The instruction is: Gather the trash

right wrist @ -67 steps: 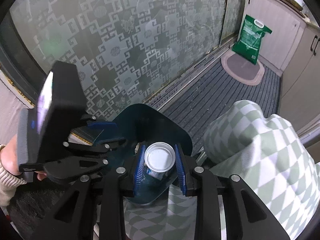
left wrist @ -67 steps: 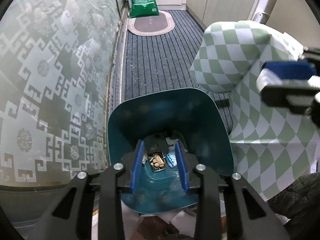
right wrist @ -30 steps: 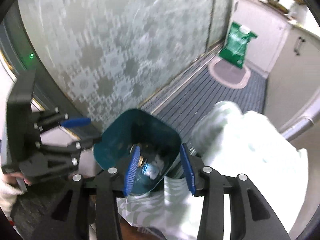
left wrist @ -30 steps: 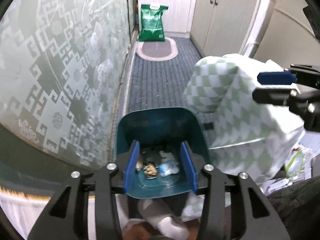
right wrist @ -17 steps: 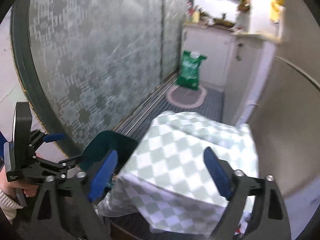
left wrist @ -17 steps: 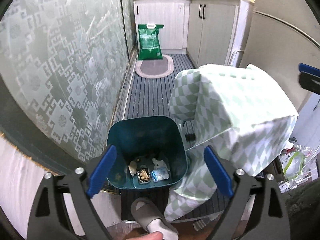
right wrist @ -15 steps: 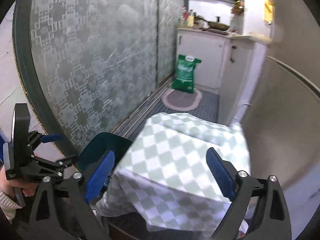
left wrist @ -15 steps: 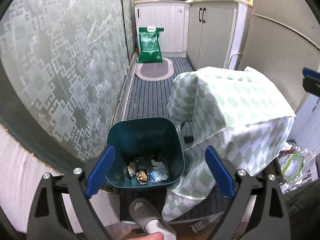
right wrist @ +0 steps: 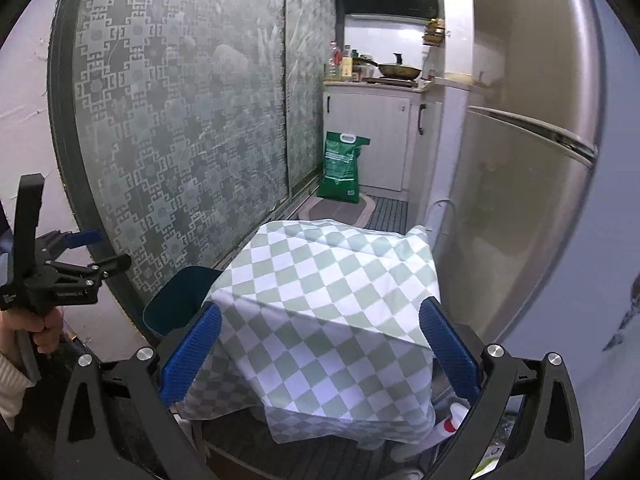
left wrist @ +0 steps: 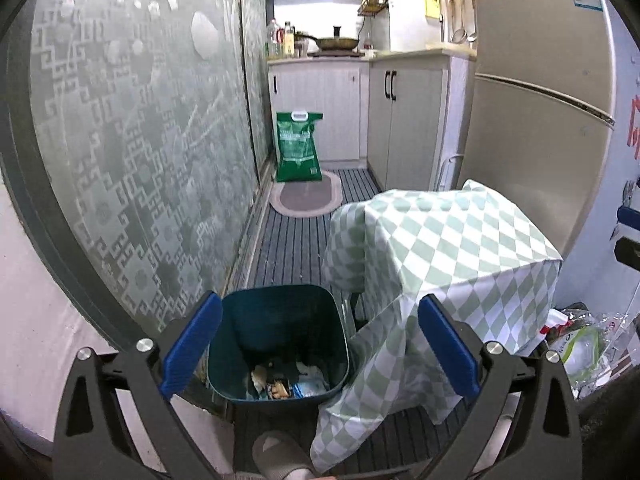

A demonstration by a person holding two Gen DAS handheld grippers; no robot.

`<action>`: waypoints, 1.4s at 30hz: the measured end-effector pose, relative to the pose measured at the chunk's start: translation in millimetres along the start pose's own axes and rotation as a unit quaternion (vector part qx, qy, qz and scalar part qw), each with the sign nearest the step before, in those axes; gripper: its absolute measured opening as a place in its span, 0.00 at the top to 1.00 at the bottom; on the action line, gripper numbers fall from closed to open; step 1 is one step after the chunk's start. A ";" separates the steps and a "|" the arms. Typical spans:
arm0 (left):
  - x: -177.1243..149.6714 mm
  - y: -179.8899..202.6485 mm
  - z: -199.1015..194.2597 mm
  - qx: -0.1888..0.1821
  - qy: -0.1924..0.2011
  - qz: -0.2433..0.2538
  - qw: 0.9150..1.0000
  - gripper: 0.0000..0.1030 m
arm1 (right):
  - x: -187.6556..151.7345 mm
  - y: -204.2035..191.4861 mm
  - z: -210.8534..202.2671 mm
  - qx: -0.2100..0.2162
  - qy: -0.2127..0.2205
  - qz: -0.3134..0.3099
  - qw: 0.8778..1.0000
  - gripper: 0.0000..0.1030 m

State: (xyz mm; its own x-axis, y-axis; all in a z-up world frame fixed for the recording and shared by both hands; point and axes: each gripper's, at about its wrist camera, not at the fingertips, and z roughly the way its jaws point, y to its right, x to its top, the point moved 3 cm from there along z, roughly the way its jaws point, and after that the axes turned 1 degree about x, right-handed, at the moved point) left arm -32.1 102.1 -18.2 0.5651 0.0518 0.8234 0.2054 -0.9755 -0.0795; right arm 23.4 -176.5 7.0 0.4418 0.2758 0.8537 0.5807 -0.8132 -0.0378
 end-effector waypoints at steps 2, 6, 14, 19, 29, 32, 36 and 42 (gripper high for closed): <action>1.5 -0.1 -0.8 0.002 0.007 0.002 1.000 0.03 | -1.6 0.7 -0.2 -0.001 0.001 0.001 1.000 0.03; 1.1 -2.0 0.7 0.003 0.009 0.005 1.000 0.03 | -0.9 1.4 1.4 0.001 0.003 0.002 1.000 0.03; -0.2 -3.6 1.2 0.003 0.011 0.008 1.000 0.03 | 4.7 -3.9 5.6 0.011 0.004 0.000 1.000 0.03; 1.0 -5.7 -1.6 -0.001 0.017 0.003 1.000 0.03 | 8.4 -5.4 7.8 0.008 0.007 0.001 1.000 0.03; 4.2 -7.8 -6.3 -0.005 0.027 -0.003 1.000 0.03 | 11.1 -5.7 9.1 0.003 0.015 0.006 1.000 0.03; 4.2 -8.0 -6.8 -0.006 0.028 -0.005 1.000 0.03 | 12.4 -6.2 7.1 0.002 0.022 0.007 1.000 0.03; 4.3 -7.6 -6.9 -0.006 0.028 -0.004 1.000 0.03 | 14.4 -5.5 6.1 -0.002 0.027 0.010 1.000 0.03; 4.3 -7.5 -6.9 -0.006 0.027 -0.005 1.000 0.03 | 13.9 -8.4 7.4 -0.002 0.027 0.006 1.000 0.03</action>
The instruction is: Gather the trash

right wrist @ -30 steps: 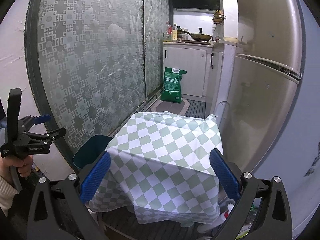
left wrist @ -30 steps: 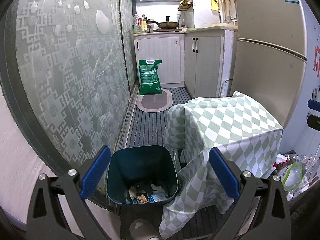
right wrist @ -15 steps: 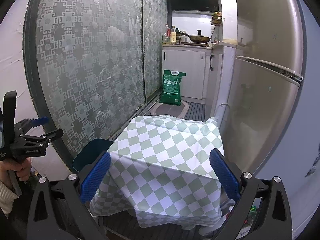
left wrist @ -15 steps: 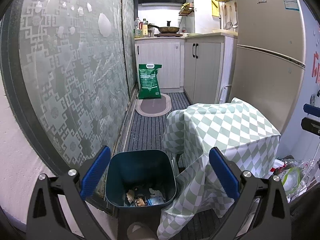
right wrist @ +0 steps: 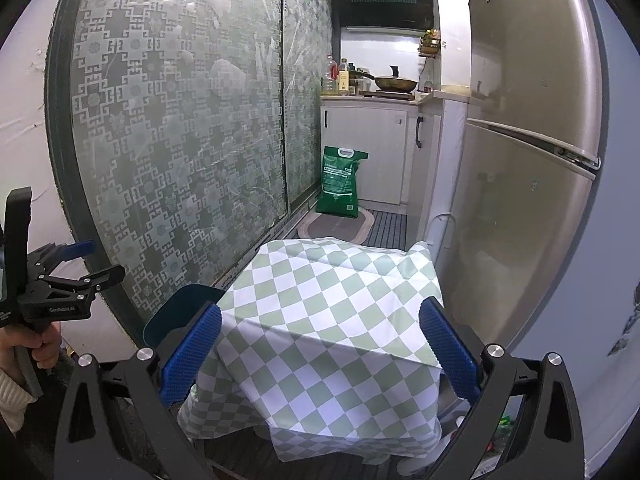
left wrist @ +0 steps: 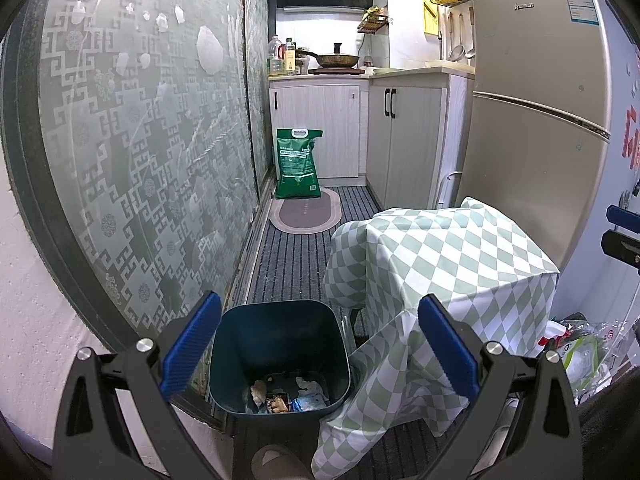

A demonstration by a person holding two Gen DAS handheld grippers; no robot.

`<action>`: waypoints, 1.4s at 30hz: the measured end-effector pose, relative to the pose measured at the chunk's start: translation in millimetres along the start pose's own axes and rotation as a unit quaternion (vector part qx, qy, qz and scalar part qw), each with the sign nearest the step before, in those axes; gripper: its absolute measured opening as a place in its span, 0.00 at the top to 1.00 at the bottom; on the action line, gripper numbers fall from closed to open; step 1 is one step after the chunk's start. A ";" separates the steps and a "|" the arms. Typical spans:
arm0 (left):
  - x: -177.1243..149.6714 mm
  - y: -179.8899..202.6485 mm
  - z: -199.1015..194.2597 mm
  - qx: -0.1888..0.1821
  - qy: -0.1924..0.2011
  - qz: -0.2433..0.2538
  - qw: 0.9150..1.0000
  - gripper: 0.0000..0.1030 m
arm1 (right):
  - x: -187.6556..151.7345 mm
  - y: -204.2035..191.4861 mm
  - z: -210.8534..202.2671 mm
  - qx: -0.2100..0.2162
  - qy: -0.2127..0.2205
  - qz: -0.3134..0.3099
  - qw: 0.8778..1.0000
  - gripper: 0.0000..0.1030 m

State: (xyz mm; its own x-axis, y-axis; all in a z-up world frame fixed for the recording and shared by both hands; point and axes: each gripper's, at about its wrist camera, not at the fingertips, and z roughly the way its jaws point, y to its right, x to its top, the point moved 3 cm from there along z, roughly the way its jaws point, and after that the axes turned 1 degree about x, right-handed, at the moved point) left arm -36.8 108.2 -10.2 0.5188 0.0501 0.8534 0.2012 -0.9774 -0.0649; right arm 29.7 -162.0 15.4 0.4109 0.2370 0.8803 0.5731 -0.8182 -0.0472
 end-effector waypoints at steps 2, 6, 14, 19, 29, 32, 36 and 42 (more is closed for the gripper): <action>0.0 -0.2 -0.2 0.000 0.001 0.000 1.000 0.03 | -0.5 -0.5 -0.4 0.002 0.000 0.001 1.000 0.03; -0.3 0.2 0.1 -0.001 0.001 0.000 1.000 0.03 | -0.4 -0.7 -0.8 0.004 0.001 0.003 1.000 0.03; 0.1 1.6 -0.6 0.000 0.000 0.001 1.000 0.03 | -0.4 -1.2 -1.1 0.006 0.000 0.004 1.000 0.03; 0.0 1.0 -0.2 -0.001 0.000 0.001 1.000 0.03 | -0.5 -2.0 -1.0 0.005 0.000 0.003 1.000 0.03; 0.2 1.1 -0.3 -0.001 0.000 0.001 1.000 0.03 | -0.8 -1.8 -1.5 0.005 0.000 0.004 1.000 0.03; 0.4 1.2 -0.2 -0.001 0.000 0.001 1.000 0.03 | -0.8 -1.7 -1.6 0.005 0.000 0.004 1.000 0.03; 0.7 2.3 -0.7 -0.001 0.001 0.001 1.000 0.03 | -0.8 -1.0 -1.6 0.006 0.000 0.004 1.000 0.03; 0.0 1.8 -0.4 -0.002 0.000 0.001 1.000 0.03 | -1.0 -2.1 -2.2 0.005 0.000 0.004 1.000 0.03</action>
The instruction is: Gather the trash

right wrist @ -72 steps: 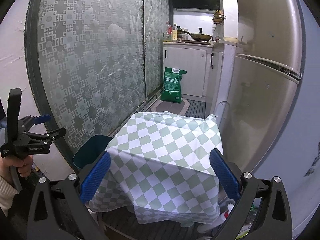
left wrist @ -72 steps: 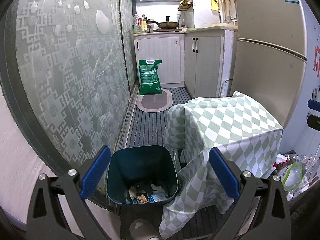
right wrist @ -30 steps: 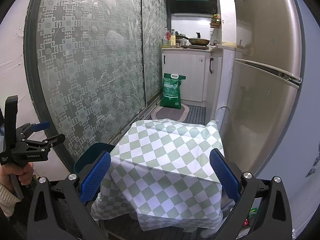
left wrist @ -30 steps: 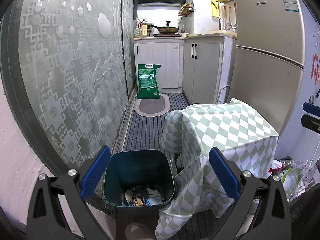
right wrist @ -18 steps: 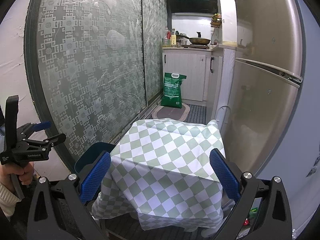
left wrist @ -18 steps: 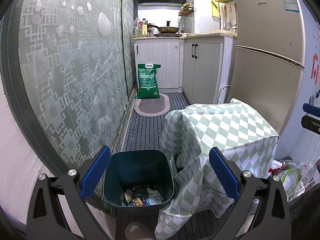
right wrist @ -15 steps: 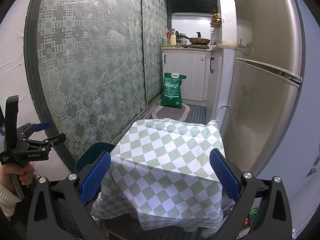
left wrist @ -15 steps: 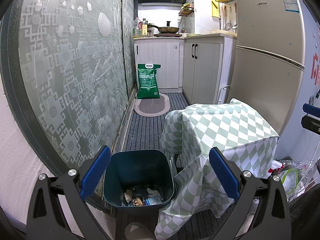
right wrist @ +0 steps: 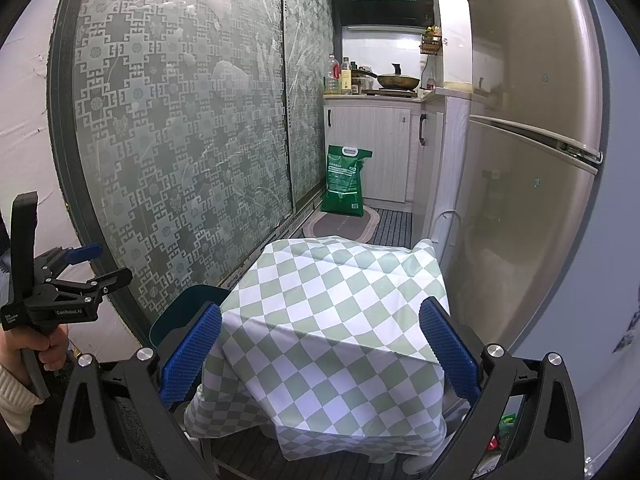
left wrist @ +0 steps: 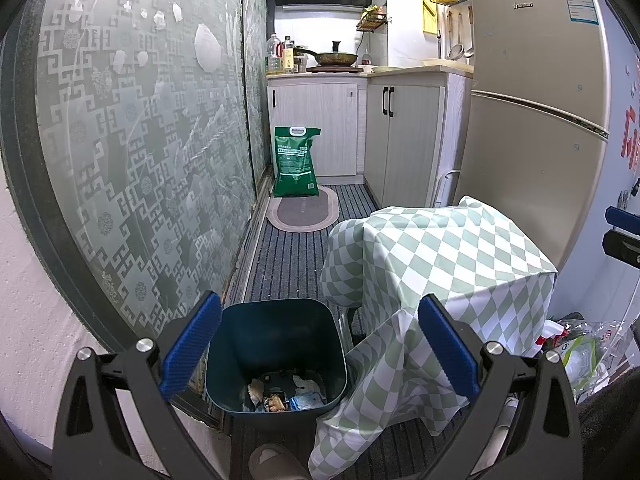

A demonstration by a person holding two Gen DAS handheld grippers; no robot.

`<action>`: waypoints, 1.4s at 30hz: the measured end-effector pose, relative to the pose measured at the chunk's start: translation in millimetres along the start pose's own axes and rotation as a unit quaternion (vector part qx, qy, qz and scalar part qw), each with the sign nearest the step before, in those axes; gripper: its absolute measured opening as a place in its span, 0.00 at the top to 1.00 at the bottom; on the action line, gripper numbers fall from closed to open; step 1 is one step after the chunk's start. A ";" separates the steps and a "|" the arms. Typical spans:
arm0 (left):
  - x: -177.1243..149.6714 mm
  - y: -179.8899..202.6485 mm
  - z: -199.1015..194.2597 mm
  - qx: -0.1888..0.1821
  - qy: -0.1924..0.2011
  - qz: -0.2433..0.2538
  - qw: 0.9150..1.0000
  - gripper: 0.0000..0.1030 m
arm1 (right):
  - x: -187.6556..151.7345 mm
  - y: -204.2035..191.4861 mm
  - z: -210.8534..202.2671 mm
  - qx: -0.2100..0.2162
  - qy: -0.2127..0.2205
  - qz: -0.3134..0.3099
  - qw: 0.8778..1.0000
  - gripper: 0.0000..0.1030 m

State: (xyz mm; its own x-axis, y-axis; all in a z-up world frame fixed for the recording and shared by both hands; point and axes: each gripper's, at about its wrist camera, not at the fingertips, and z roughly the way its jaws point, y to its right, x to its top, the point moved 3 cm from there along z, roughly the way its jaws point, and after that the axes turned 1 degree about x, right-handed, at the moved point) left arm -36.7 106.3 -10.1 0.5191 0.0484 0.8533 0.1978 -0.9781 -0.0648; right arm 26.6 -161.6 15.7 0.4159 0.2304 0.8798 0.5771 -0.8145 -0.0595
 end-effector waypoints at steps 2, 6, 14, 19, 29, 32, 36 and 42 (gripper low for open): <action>0.3 -0.5 0.0 0.000 0.000 0.000 1.000 0.03 | -0.1 -0.2 -0.3 0.000 0.000 0.001 1.000 0.03; -0.3 1.2 0.3 0.001 0.000 -0.002 1.000 0.03 | 0.1 -0.2 -0.2 0.000 0.000 -0.001 1.000 0.03; -1.2 4.1 0.5 0.001 0.000 -0.003 1.000 0.03 | 0.3 0.3 0.0 0.000 0.000 0.001 1.000 0.03; -0.9 3.3 0.6 0.001 0.000 -0.003 1.000 0.03 | 0.5 0.0 -0.5 0.001 0.000 0.001 1.000 0.03; -1.1 3.7 0.7 0.001 0.000 -0.003 1.000 0.03 | 0.3 0.9 -0.4 0.000 0.000 0.001 1.000 0.03; -0.9 2.6 0.8 0.001 0.000 -0.003 1.000 0.03 | 0.3 1.0 -0.3 0.000 0.000 0.001 1.000 0.03; -0.9 2.6 0.8 0.000 0.000 -0.003 1.000 0.03 | 0.2 1.4 0.0 0.000 0.000 0.002 1.000 0.03; -0.5 4.8 1.0 0.001 -0.001 -0.003 1.000 0.03 | 0.0 1.2 0.1 0.000 -0.001 0.001 1.000 0.03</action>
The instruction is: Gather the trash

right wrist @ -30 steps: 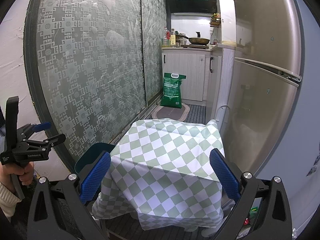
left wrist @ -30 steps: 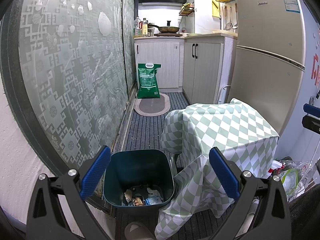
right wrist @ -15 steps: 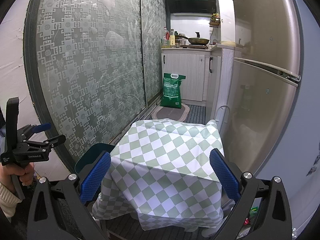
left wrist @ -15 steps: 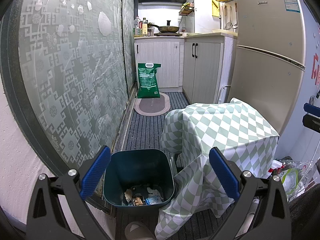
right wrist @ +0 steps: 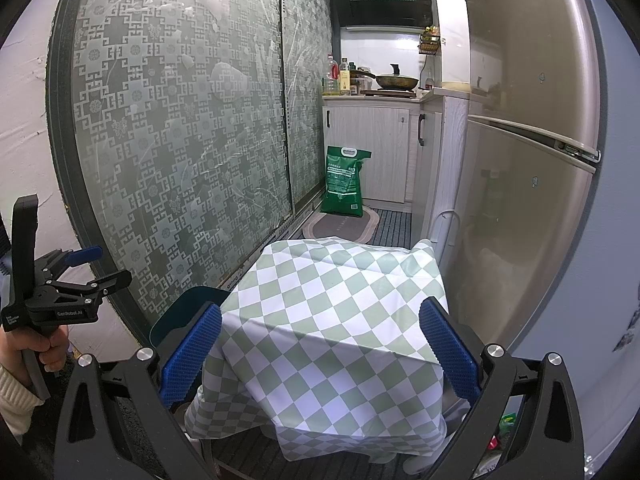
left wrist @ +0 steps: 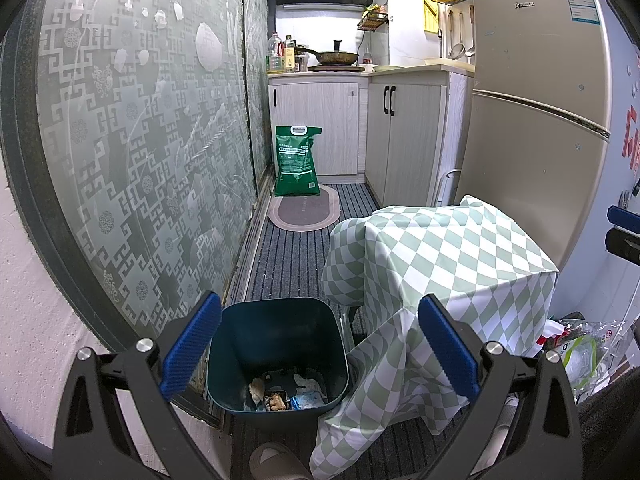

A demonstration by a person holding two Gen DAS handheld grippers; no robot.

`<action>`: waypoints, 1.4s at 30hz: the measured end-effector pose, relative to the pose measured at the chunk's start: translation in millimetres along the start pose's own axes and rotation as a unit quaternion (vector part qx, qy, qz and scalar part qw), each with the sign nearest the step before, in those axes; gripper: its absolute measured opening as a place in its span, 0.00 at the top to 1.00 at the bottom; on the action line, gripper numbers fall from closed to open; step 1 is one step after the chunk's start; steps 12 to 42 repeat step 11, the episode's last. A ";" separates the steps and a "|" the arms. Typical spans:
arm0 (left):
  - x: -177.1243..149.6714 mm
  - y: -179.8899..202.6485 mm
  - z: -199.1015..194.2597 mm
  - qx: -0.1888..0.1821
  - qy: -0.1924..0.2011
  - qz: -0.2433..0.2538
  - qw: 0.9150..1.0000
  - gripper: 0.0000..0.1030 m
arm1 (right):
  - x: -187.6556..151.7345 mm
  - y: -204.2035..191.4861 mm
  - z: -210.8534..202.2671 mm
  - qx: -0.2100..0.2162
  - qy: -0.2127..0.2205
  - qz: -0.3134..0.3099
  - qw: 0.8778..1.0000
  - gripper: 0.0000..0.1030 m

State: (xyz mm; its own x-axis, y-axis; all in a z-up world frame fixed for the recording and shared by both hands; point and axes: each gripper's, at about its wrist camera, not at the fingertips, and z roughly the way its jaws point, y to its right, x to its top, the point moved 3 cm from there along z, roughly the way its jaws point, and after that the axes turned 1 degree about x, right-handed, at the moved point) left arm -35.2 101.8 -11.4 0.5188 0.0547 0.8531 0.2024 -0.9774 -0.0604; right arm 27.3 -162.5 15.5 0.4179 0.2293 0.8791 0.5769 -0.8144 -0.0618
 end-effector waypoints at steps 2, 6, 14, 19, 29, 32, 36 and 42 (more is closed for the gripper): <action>0.3 0.2 -0.2 -0.002 0.000 0.000 1.000 0.03 | 0.5 -0.3 -1.0 0.000 0.000 0.000 1.000 0.03; -2.2 -3.1 1.0 0.000 -0.003 0.000 1.000 0.03 | 0.4 0.0 -0.8 0.000 0.000 0.001 1.000 0.03; -3.6 -2.4 0.8 -0.001 -0.006 0.004 1.000 0.03 | 0.5 -0.7 -1.0 -0.001 -0.001 0.001 1.000 0.03; -3.6 -2.4 0.8 -0.001 -0.006 0.004 1.000 0.03 | 0.5 -0.7 -1.0 -0.001 -0.001 0.001 1.000 0.03; -3.6 -2.4 0.8 -0.001 -0.006 0.004 1.000 0.03 | 0.5 -0.7 -1.0 -0.001 -0.001 0.001 1.000 0.03; -3.6 -2.4 0.8 -0.001 -0.006 0.004 1.000 0.03 | 0.5 -0.7 -1.0 -0.001 -0.001 0.001 1.000 0.03; -3.6 -2.4 0.8 -0.001 -0.006 0.004 1.000 0.03 | 0.5 -0.7 -1.0 -0.001 -0.001 0.001 1.000 0.03; -3.6 -2.4 0.8 -0.001 -0.006 0.004 1.000 0.03 | 0.5 -0.7 -1.0 -0.001 -0.001 0.001 1.000 0.03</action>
